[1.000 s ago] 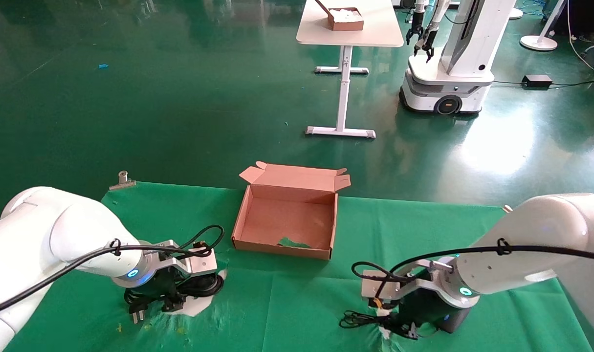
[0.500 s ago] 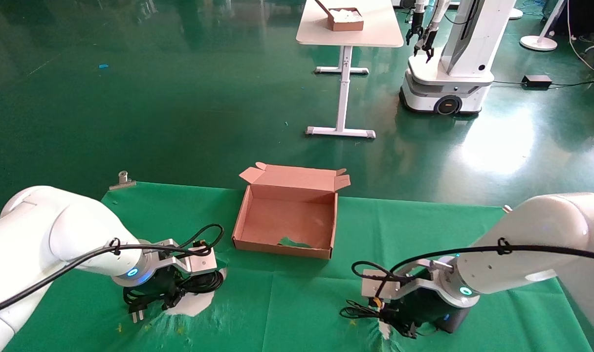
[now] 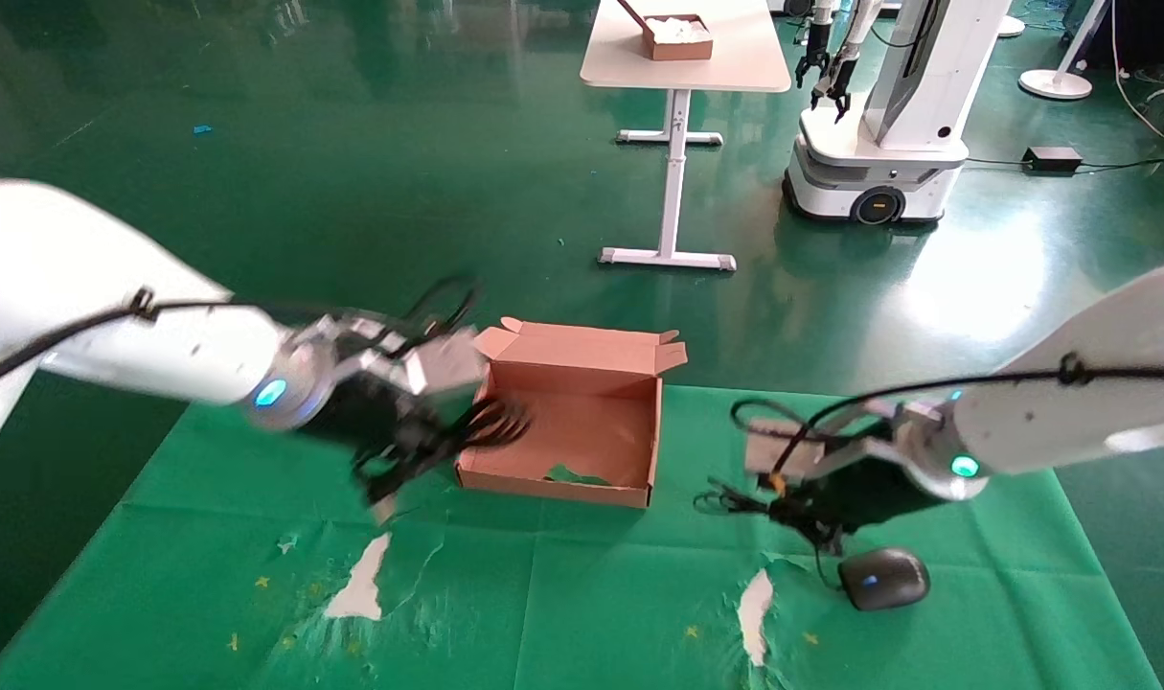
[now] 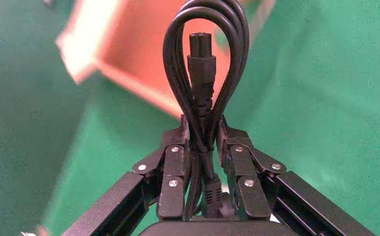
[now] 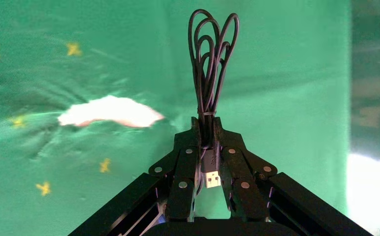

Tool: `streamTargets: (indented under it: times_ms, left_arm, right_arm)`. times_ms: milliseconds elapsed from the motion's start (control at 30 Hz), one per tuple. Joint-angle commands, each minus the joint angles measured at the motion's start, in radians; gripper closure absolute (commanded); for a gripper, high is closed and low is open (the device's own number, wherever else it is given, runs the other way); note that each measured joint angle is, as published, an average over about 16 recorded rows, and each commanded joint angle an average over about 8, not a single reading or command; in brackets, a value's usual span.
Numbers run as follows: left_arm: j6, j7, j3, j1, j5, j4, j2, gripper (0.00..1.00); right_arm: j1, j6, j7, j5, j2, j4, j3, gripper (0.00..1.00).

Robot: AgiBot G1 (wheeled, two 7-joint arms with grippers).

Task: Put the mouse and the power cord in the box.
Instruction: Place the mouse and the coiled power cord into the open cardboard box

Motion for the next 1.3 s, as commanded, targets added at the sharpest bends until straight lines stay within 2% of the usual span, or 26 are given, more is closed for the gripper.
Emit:
streamTargets:
  times_ms: [33,200,433,467,700,733,1300]
  left_arm:
    - [-0.024,0.001,-0.019,-0.025,-0.014,0.006,0.024,1.0]
    - [-0.191,0.093,0.03,-0.012,-0.021,0.049,0.088,1.0]
    - [-0.404,0.166,0.222,0.037,-0.039,0.049,0.104,1.0]
    - [-0.424,0.17,0.253,0.043,-0.041,0.048,0.104,0.9]
    - [-0.508,0.172,0.419,0.05,-0.061,0.043,0.104,0.02]
    - [-0.515,0.167,0.436,0.047,-0.066,0.043,0.104,0.0]
    - [-0.584,0.105,0.604,0.003,-0.166,0.052,0.103,0.0]
  right_arm:
    - [0.022,0.004,-0.004,0.004,0.005,-0.015,0.008,1.0]
    - [0.071,0.004,-0.011,0.02,0.026,-0.025,0.031,1.0]
    - [0.119,-0.016,-0.003,0.033,0.066,0.001,0.052,1.0]
    - [0.124,-0.019,-0.001,0.035,0.072,0.006,0.054,1.0]
    - [0.148,-0.028,0.015,0.039,0.098,0.04,0.067,1.0]
    - [0.152,-0.029,0.017,0.041,0.101,0.045,0.069,1.0]
    - [0.188,-0.031,0.03,0.089,0.094,0.106,0.102,1.0]
